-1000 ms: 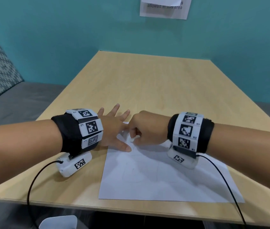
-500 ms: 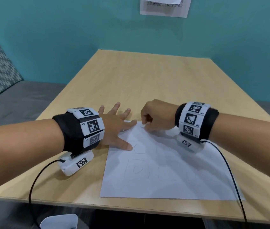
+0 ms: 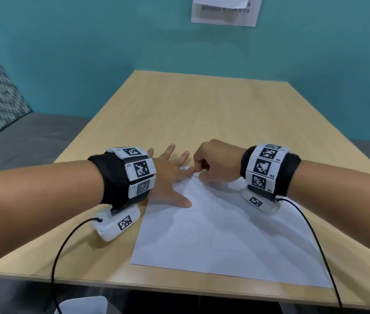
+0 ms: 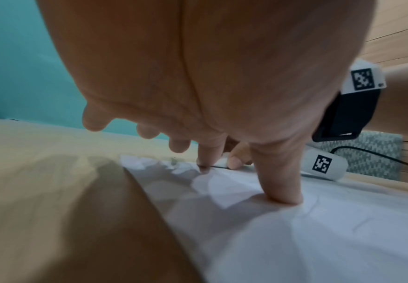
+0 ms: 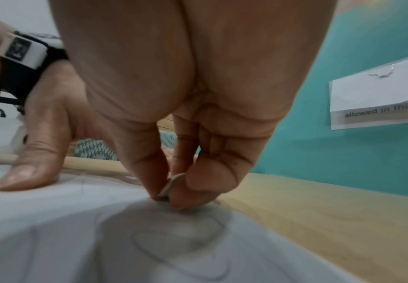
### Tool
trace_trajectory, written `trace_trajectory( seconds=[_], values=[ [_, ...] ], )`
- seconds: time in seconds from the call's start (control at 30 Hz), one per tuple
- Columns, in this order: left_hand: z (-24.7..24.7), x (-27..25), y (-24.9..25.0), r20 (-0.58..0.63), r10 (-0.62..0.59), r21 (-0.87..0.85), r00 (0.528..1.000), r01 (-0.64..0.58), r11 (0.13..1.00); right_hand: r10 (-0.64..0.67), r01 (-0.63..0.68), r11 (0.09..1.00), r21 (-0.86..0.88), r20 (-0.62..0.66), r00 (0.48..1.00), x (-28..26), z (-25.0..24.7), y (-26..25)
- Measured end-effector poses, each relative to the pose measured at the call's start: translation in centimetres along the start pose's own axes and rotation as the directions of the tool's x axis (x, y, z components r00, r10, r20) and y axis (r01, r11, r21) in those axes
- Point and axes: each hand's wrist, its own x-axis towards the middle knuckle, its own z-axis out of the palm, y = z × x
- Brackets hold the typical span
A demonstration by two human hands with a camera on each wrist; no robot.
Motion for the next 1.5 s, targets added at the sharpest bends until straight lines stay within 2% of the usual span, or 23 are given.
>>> trace_trajectory(
  seconds=[0.17, 0.2, 0.33, 0.5, 0.67, 0.8, 0.83, 0.97, 1.13, 1.27, 1.4, 1.43, 1.5],
  values=[
    [0.4, -0.2, -0.2, -0.044, 0.008, -0.089, 0.999, -0.012, 0.996, -0.167, 0.169, 0.985, -0.017, 0.097, 0.981, -1.4, 0.9, -2.7],
    [0.5, -0.3, -0.2, -0.037, -0.002, -0.092, 0.999, -0.001, 0.996, -0.163, 0.166, 0.986, -0.022, 0.096, 0.982, -1.2, 0.7, -2.3],
    [0.8, 0.2, -0.2, -0.030, -0.036, -0.064, 0.999, 0.034, 0.997, 0.001, -0.001, 1.000, -0.028, 0.017, 1.000, 0.0, -0.9, 0.5],
    [0.5, -0.1, -0.2, -0.050, -0.021, -0.092, 0.999, 0.017, 0.996, -0.133, 0.130, 0.991, 0.030, 0.119, 0.984, -1.1, 0.6, -2.7],
    [0.8, 0.2, -0.2, -0.030, -0.046, -0.062, 0.999, 0.044, 0.997, -0.005, 0.004, 1.000, 0.014, 0.022, 1.000, -0.1, -0.7, 0.1],
    [0.5, -0.2, -0.1, -0.038, -0.025, -0.084, 0.999, 0.021, 0.996, -0.132, 0.128, 0.991, 0.040, 0.105, 0.986, -1.1, 0.5, -2.3],
    [0.5, -0.2, -0.1, -0.033, -0.026, -0.083, 0.999, 0.023, 0.996, -0.131, 0.129, 0.991, 0.028, 0.109, 0.985, -1.0, 0.4, -2.1],
    [0.8, 0.1, -0.2, -0.024, -0.050, -0.061, 0.998, 0.049, 0.997, -0.002, 0.002, 1.000, 0.009, 0.021, 1.000, -0.1, -0.9, 0.6],
    [0.6, 0.0, -0.1, -0.026, -0.037, -0.071, 0.999, 0.035, 0.997, -0.141, 0.142, 0.990, 0.003, 0.102, 0.985, -1.2, 0.4, -1.7],
    [0.8, 0.1, -0.2, -0.016, -0.056, -0.079, 0.998, 0.055, 0.995, -0.024, 0.024, 1.000, -0.008, 0.027, 0.999, -0.4, -0.8, 0.6],
    [0.6, -0.1, -0.1, -0.020, -0.044, -0.073, 0.999, 0.043, 0.996, -0.150, 0.151, 0.989, -0.002, 0.087, 0.985, -1.4, 0.5, -1.7],
    [0.6, -0.1, -0.1, -0.017, -0.046, -0.072, 0.999, 0.044, 0.996, -0.153, 0.154, 0.988, 0.000, 0.093, 0.984, -1.4, 0.5, -1.6],
    [0.6, -0.1, 0.0, -0.006, -0.051, -0.068, 0.999, 0.050, 0.996, -0.079, 0.080, 0.997, -0.006, 0.059, 0.995, -0.9, -0.3, -0.4]
  ],
)
